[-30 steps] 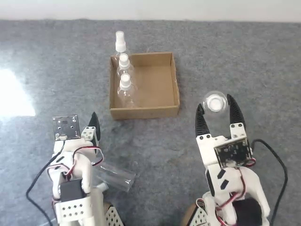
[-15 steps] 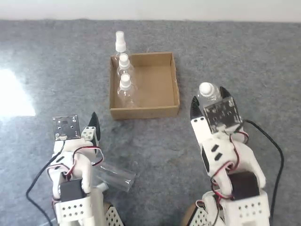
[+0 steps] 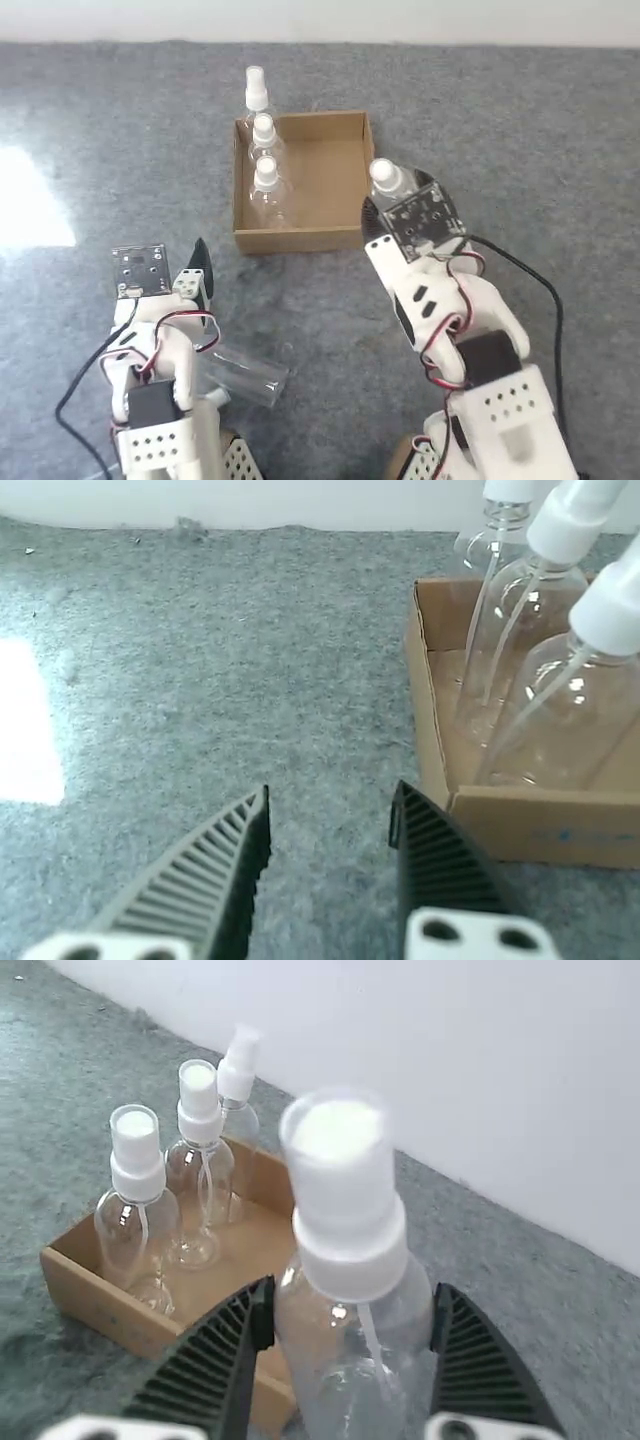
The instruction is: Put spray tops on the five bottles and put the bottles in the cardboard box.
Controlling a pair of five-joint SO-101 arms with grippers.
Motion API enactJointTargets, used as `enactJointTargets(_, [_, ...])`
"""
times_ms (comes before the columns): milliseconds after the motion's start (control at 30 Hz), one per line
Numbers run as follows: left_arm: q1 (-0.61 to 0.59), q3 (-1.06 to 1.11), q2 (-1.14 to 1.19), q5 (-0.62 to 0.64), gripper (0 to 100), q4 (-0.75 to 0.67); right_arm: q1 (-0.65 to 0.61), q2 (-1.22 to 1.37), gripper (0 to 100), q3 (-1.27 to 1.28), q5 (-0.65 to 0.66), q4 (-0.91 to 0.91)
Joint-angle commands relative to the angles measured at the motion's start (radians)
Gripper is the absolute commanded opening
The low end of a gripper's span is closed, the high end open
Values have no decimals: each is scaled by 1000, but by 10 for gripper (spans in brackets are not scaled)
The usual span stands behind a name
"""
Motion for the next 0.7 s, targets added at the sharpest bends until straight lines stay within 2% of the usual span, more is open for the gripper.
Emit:
enactJointTargets(0, [6,-7,-15,-9,188,-29,-19,74,169,-64,-9,-105])
enactJointTargets(167, [6,-7,-15,-9,188,-31,-48,173,169,-66,-9,-239])
enactJointTargets(333, [6,-7,-15,-9,188,-31,-70,294,169,-146,-15,-262])
enactJointTargets(533, [6,-7,-15,-9,188,-31,-64,427,169,-253,-169,-266])
enactJointTargets(667, [6,-7,-15,-9,188,-31,-64,498,171,-308,-189,-272])
